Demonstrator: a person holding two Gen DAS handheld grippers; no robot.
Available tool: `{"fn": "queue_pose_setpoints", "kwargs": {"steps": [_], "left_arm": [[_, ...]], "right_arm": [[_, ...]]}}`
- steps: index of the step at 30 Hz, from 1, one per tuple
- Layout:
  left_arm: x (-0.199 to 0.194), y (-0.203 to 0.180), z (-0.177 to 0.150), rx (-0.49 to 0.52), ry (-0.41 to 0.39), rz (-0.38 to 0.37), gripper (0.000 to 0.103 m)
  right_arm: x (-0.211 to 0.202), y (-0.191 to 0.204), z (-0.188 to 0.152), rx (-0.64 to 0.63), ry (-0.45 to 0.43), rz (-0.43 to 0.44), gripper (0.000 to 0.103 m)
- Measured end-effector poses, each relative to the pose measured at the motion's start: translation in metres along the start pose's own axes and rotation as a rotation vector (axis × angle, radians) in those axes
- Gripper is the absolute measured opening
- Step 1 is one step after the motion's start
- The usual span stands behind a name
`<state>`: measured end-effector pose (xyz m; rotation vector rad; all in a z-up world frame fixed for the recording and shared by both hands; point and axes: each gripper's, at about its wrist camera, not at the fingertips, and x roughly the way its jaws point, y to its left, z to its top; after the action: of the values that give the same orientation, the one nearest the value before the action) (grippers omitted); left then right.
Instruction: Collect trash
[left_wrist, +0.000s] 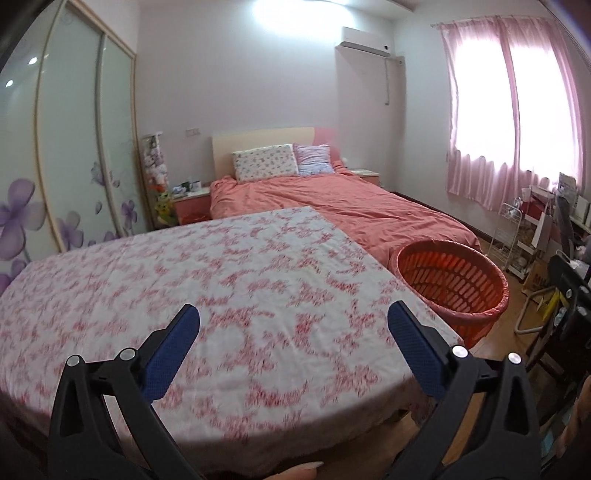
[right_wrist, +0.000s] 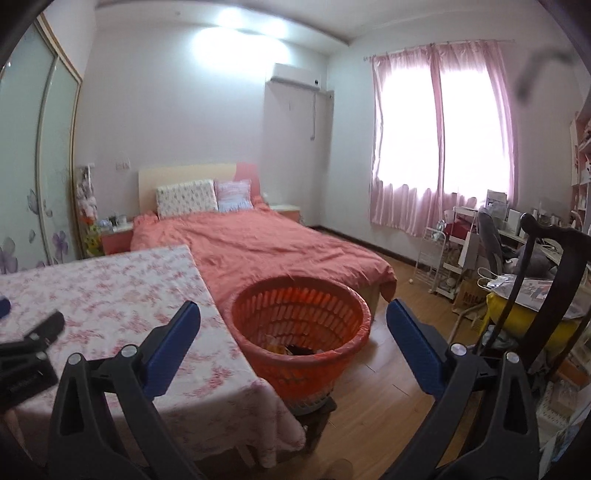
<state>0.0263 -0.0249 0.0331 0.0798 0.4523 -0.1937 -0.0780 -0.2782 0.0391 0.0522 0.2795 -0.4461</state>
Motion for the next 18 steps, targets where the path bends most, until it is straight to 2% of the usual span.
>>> {"fn": "queue_pose_setpoints", "kwargs": {"steps": [8,18], "left_arm": [[-0.024,0.013,-0.021,-0.063,-0.019,0.073,0.100],[-0.033,0.026,-0.041,-0.107,0.017,0.185,0.100]], "right_arm": [[-0.018,0.013,-0.010,-0.006,0.087,0.020,0.099],[-0.019,0.026,-0.027,-0.017,0.165,-0.080,0.099]]}}
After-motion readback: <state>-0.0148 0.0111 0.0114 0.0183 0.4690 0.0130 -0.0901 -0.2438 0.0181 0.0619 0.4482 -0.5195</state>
